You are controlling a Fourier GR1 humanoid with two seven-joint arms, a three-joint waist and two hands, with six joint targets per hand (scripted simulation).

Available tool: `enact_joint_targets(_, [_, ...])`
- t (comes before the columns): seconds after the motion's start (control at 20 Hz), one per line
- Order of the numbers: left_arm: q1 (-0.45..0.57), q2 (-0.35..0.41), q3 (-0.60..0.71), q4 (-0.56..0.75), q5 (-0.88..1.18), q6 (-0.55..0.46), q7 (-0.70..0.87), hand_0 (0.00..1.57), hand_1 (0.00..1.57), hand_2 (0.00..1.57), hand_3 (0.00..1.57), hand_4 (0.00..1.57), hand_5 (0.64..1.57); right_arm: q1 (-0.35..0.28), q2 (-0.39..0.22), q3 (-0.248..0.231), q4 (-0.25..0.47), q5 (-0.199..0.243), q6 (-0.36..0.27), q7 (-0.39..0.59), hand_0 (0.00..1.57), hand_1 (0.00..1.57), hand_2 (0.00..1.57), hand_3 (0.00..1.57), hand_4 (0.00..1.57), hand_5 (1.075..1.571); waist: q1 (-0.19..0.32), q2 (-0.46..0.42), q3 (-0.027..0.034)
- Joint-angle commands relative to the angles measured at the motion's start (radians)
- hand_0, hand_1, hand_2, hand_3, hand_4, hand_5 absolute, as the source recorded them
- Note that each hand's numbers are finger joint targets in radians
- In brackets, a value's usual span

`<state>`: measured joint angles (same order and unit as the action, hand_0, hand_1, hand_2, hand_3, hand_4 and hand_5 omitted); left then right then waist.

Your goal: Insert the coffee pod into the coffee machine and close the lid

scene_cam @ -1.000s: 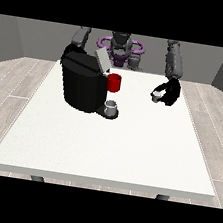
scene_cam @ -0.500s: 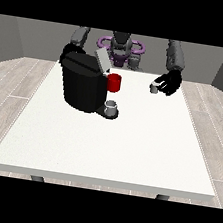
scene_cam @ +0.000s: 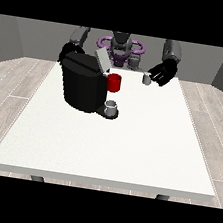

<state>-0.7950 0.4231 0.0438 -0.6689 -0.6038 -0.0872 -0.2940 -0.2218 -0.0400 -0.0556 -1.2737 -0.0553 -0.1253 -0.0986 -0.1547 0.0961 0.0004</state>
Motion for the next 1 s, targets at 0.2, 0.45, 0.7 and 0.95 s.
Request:
enact_joint_targets(0.2, [-0.149,0.02,0.049,0.006,0.009,-0.037,0.1,1.25,1.25,1.33,1.28,0.54,1.571,-0.062,-0.019,0.015,-0.037,0.013,0.006,0.04,0.0,0.0,0.0,0.0,0.53,1.571,-0.067,0.045,-0.0004])
enact_joint_targets(0.45, [-0.205,0.008,0.063,-0.003,0.006,-0.022,0.13,1.25,1.25,1.29,1.24,0.51,1.571,-0.057,0.01,0.034,-0.055,0.024,-0.013,0.035,0.0,0.0,0.0,0.0,0.51,1.571,-0.084,0.062,-0.0003])
enact_joint_targets(0.7, [-0.323,0.085,0.115,0.015,0.037,-0.097,0.174,1.26,1.26,1.29,1.22,0.47,1.571,-0.058,-0.008,0.036,-0.062,0.03,0.009,-0.007,0.0,0.0,0.0,0.0,0.55,1.571,-0.13,0.104,-0.0001])
enact_joint_targets(0.95, [-0.35,0.036,0.081,0.01,-0.007,-0.034,0.179,1.28,1.28,1.33,1.27,0.52,1.571,-0.118,-0.011,0.025,-0.08,0.038,-0.022,0.032,0.0,0.0,0.0,0.0,0.46,1.571,-0.154,0.144,-0.0001])
